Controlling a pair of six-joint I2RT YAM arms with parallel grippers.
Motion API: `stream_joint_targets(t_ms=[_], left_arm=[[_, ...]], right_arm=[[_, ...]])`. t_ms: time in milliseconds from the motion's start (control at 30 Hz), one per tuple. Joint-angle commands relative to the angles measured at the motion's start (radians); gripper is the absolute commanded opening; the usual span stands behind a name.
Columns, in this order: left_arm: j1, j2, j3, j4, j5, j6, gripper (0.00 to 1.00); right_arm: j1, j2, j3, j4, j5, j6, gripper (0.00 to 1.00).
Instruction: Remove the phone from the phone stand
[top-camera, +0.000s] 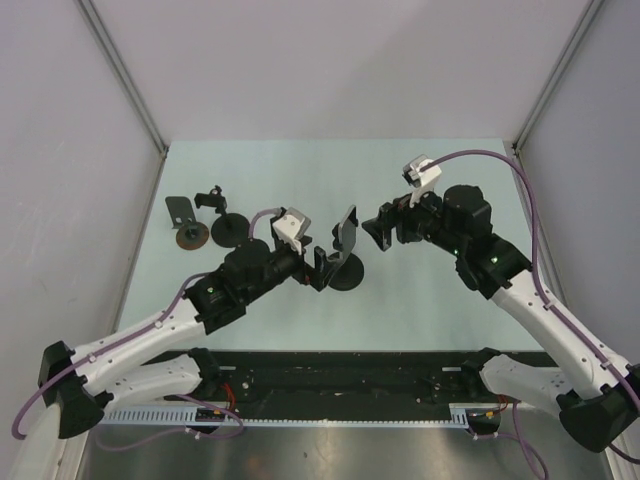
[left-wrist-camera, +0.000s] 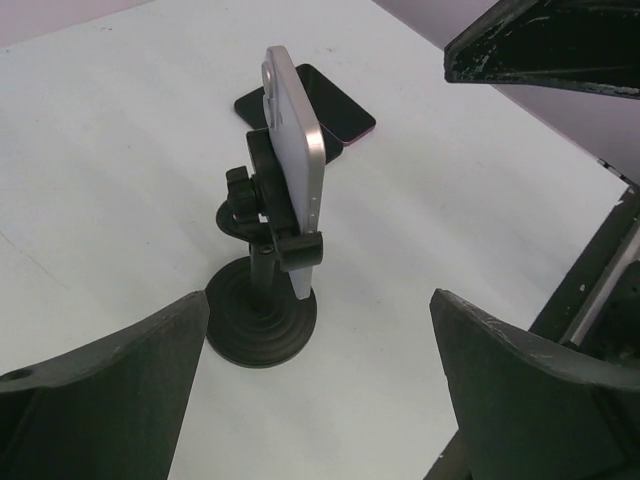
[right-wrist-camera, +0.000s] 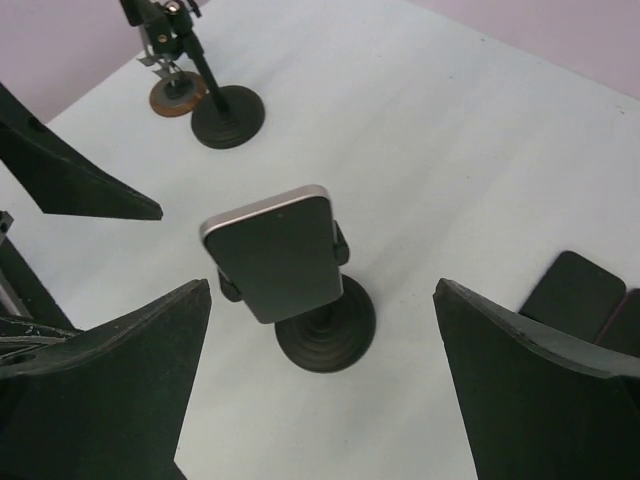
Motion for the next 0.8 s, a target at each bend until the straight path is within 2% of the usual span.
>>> stream_joint_targets(t_ms=[0,267,433,533,633,767], left_arm=[[-0.017,0.055,-0.017,0.16,-0.109,-0.04,0.96],[-0.02,0.181,-0.006,0.267,-0.137,-0.017,0.88],[-0.022,0.231,-0.006,0.286,-0.143,-0.005,0.84],[-0.022,0.249,-0.01,0.295,-0.139,0.0,0.79],[-0.022,0.257,-0.017,0.301,-0.137,-0.002,0.69],[-0.022,0.258,-0.023,0.306,-0.119,-0.005,0.5]], right_arm=[[-0.033,0.001,0.03,-0.013,0.013,-0.027,1.0],[-0.055,0.039,0.03,0.021,0.008,-0.05,1.0],[-0.058,0.08,0.028,0.05,-0.036,-0.053,1.0],[-0.058,0.103,0.028,0.072,-0.093,-0.051,1.0],[-0.056,0.125,0.027,0.096,-0.147,-0.051,1.0],[-0.049,0.149,0.027,0.125,-0.205,-0.056,1.0]])
